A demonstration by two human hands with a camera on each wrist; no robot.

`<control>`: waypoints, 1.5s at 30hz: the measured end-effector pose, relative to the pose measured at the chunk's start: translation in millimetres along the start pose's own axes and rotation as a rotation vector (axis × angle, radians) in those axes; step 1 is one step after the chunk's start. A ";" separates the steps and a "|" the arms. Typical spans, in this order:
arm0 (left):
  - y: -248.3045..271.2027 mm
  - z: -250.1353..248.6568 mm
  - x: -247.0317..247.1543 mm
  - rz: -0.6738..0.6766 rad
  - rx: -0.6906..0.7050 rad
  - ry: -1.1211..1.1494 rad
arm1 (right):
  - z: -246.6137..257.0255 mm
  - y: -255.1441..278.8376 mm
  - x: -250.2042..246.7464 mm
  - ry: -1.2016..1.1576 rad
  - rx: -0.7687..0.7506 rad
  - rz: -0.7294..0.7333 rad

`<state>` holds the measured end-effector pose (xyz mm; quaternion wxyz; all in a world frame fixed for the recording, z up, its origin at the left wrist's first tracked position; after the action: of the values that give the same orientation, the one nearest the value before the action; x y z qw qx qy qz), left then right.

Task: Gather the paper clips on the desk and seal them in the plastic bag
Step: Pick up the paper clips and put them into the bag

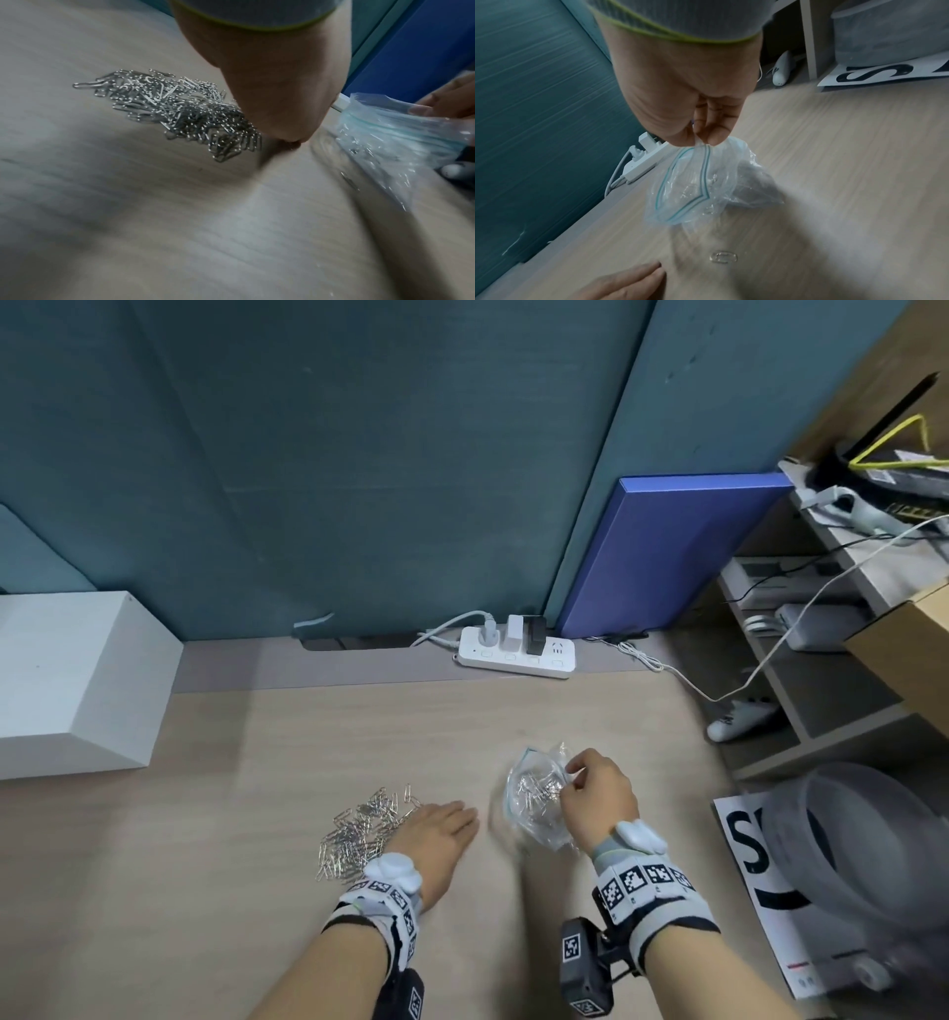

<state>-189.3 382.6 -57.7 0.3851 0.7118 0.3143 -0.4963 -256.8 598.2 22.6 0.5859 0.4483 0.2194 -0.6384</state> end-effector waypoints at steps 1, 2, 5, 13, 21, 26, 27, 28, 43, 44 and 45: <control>-2.7 -6.5 2.3 0.015 0.022 0.002 | -2.9 -1.7 -2.3 0.006 0.003 0.003; -6.3 -15.7 6.1 0.020 0.066 0.001 | -4.5 -3.4 -4.0 0.016 0.004 0.007; -17.1 -46.5 16.9 0.044 0.215 -0.062 | -8.0 -6.6 -4.8 0.022 -0.013 0.006; -0.9 -9.7 20.9 -0.021 0.004 -0.086 | -11.0 -3.2 7.9 -0.045 -0.030 0.042; 49.1 54.3 20.1 0.079 -0.375 -0.029 | 10.6 8.5 26.3 -0.127 -0.058 0.127; 67.8 64.8 16.5 -0.044 -0.525 0.074 | 24.5 15.0 42.3 -0.155 -0.076 0.162; 65.6 57.3 12.9 -0.060 -0.484 0.069 | 25.4 15.5 43.5 -0.157 -0.078 0.164; 62.4 50.4 11.1 -0.080 -0.428 0.057 | 26.9 16.4 46.4 -0.157 -0.080 0.169; 25.8 61.3 16.1 -0.178 -0.430 0.018 | 26.0 22.7 64.8 -0.020 -0.052 0.190; 31.8 64.6 10.3 -0.189 -0.471 0.031 | 26.7 23.2 64.2 -0.008 -0.049 0.192; 38.2 68.4 5.4 -0.200 -0.515 0.046 | 26.4 22.8 64.6 0.004 -0.042 0.198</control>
<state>-187.7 304.9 -68.2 0.4953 0.5670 0.5074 -0.4192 -237.8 536.4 -12.1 0.6549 0.4568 0.1884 -0.5719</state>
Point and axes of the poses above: each hand's wrist, its own y-axis away from the middle knuckle, its own x-axis out of the palm, z = x × y, the point moved 6 cm from there along -y, towards the middle knuckle, and after that the axes turned 2 degrees about -x, right-handed, at the moved point
